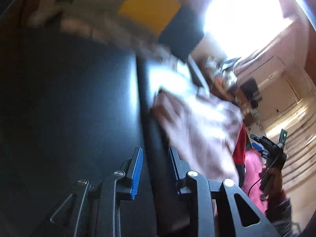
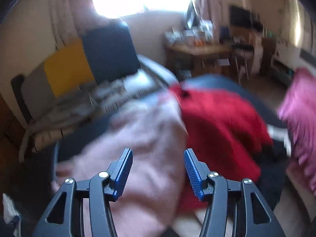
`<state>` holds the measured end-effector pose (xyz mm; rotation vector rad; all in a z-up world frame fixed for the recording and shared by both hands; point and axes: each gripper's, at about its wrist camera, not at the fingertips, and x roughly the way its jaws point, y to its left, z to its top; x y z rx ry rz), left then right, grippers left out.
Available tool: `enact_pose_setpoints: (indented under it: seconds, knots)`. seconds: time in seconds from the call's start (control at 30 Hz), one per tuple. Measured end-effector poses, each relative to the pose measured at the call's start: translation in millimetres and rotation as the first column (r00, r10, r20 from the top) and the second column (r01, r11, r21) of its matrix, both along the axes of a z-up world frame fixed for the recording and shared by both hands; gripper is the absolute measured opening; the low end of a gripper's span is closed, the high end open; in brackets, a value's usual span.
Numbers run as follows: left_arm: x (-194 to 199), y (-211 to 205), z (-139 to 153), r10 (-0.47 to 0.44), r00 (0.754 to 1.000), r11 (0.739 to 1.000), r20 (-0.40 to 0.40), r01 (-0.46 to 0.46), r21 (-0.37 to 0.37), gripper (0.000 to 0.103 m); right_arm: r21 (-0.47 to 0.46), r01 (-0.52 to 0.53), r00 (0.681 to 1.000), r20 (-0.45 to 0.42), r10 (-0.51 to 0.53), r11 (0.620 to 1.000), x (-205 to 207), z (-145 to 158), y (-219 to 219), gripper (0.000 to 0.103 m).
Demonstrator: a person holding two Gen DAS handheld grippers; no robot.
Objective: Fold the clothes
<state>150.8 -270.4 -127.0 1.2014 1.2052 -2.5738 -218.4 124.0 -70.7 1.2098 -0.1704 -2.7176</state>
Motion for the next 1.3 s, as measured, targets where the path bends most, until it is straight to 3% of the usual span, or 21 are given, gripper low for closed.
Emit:
enact_pose_setpoints:
  seconds: [0.13,0.27,0.33,0.57,0.7,0.73,0.83,0.93,1.07,1.17,1.2,1.23,1.27,1.3]
  knots:
    - [2,51,-45,-0.068,0.996,0.990,0.057,0.060,0.124,0.027,-0.094,-0.055,0.994,0.088,0.063,0.994,58,-66,21,0.062]
    - [-12,92,-46,-0.139,0.990,0.980,0.029,0.133,0.147,0.032,-0.229,-0.100,0.983,0.128,0.132,0.968,127,-108,14,0.066]
    - [-32,102,-44,-0.173,0.985,0.975,0.012,0.170,0.146,0.036,-0.287,-0.114,0.975,0.152,0.163,0.951,140,-125,13,0.067]
    - [-73,133,-39,-0.202,0.979,0.972,0.003,0.200,0.126,0.046,-0.327,-0.280,0.912,0.205,0.357,0.903,183,-136,-9,0.072]
    - [-83,136,-45,-0.184,0.983,0.962,-0.001,0.180,0.206,0.051,-0.286,-0.365,0.876,0.216,0.430,0.886,197,-142,-16,0.072]
    - [-86,134,-46,-0.192,0.981,0.959,0.007,0.186,0.212,0.046,-0.281,-0.377,0.871,0.217,0.441,0.883,199,-145,-18,0.072]
    - [-91,127,-45,-0.195,0.981,0.963,0.023,0.187,0.196,0.011,-0.277,-0.402,0.860,0.211,0.464,0.872,203,-145,-23,0.073]
    - [-87,118,-40,-0.170,0.985,0.954,-0.036,0.174,0.244,0.010,-0.249,-0.454,0.840,0.201,0.505,0.855,209,-145,-46,0.086]
    - [-85,116,-24,-0.187,0.978,0.954,-0.092,0.203,0.221,0.010,-0.210,-0.521,0.808,0.190,0.557,0.827,218,-144,-76,0.089]
    - [-80,116,-14,-0.205,0.969,0.948,-0.136,0.232,0.217,0.010,-0.180,-0.569,0.782,0.184,0.596,0.802,224,-144,-99,0.086]
    - [-78,114,-9,-0.212,0.966,0.951,-0.149,0.239,0.199,0.010,-0.170,-0.584,0.773,0.182,0.608,0.794,226,-144,-107,0.075]
    - [-76,110,-1,-0.214,0.964,0.954,-0.161,0.241,0.176,0.009,-0.160,-0.599,0.763,0.180,0.620,0.784,228,-144,-114,0.053]
    - [-74,104,8,-0.213,0.962,0.959,-0.172,0.239,0.151,0.009,-0.150,-0.614,0.754,0.178,0.632,0.775,230,-144,-122,0.043]
    - [-73,98,17,-0.212,0.960,0.963,-0.183,0.237,0.125,0.009,-0.140,-0.629,0.744,0.177,0.644,0.765,232,-144,-129,0.041]
